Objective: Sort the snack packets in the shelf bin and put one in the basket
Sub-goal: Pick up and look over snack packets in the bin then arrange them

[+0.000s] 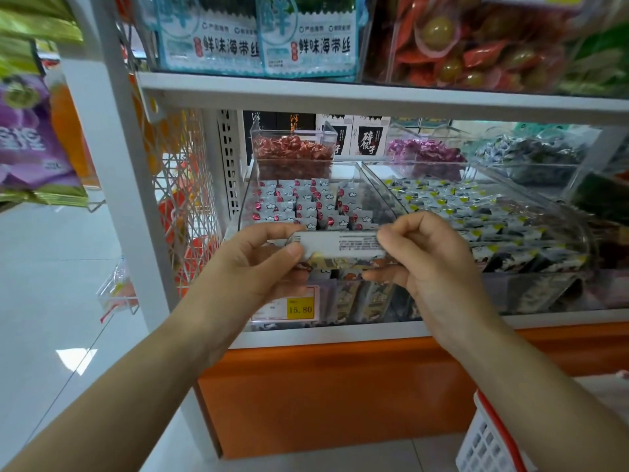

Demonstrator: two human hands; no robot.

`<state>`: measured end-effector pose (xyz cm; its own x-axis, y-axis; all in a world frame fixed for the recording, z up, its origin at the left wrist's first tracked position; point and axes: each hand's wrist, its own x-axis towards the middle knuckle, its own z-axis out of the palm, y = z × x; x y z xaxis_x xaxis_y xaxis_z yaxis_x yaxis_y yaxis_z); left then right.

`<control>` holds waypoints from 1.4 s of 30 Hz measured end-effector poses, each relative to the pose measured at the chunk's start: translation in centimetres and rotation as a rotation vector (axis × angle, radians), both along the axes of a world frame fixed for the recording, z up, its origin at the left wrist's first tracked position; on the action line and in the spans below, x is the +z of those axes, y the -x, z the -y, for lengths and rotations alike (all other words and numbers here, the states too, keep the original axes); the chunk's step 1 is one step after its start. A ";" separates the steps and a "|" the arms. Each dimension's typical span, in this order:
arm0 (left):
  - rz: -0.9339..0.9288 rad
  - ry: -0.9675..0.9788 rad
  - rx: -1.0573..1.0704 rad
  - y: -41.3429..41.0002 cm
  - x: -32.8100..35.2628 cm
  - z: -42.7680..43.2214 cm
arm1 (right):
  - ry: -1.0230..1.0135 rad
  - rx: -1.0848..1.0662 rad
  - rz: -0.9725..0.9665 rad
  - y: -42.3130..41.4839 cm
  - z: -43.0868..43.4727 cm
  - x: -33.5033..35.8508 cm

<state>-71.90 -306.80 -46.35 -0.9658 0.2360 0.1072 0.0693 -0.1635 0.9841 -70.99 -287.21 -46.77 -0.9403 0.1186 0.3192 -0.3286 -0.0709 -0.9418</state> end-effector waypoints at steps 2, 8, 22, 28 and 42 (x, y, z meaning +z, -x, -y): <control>-0.047 0.066 0.017 0.1 0.0 0.1 | -0.027 0.009 0.009 0.0 0.1 -0.1; -0.154 0.205 0.033 -0.1 0.3 0.2 | -0.089 -0.003 -0.001 -0.1 0.4 -0.1; -0.205 0.417 0.071 -0.1 0.6 -0.1 | -0.404 -0.130 -0.120 -0.5 0.9 0.2; -0.181 0.432 0.034 0.1 1.2 0.7 | -0.417 -0.079 -0.144 -0.5 0.9 0.3; -0.340 0.571 0.038 0.1 0.8 0.6 | -0.023 -0.048 0.142 -0.1 0.8 0.1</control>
